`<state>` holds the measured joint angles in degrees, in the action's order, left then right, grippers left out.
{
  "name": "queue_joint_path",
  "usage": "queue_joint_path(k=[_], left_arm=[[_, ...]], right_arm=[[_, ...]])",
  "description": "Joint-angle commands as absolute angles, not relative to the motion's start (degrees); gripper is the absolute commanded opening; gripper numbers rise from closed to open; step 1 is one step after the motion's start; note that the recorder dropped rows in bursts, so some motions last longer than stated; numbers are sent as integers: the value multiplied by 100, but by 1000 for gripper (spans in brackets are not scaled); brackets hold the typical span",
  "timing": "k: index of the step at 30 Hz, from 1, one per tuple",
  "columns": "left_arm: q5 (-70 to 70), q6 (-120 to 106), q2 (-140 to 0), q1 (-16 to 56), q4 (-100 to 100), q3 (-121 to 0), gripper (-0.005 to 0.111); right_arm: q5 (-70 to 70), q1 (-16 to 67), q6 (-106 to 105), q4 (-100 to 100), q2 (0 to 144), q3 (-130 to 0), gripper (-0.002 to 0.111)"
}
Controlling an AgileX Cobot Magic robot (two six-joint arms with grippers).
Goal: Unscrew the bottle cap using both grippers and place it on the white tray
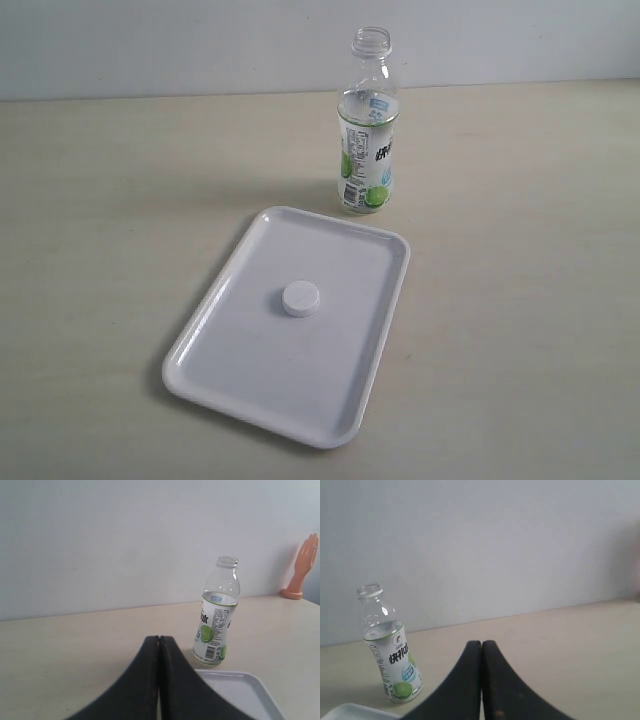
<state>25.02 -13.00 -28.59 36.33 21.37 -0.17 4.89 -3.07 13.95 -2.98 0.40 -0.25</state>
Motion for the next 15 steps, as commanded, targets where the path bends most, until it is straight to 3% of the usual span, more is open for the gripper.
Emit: queue_joint_path(k=[1,15], left_arm=[[2499,-1326,-2837,3657,2119,0,0],[2511,-1835,-2838,3657,2102,0,0]], right_arm=[[468,-345,1382,-199,0,0,0],[468,-345,1382,-210,0,0,0]])
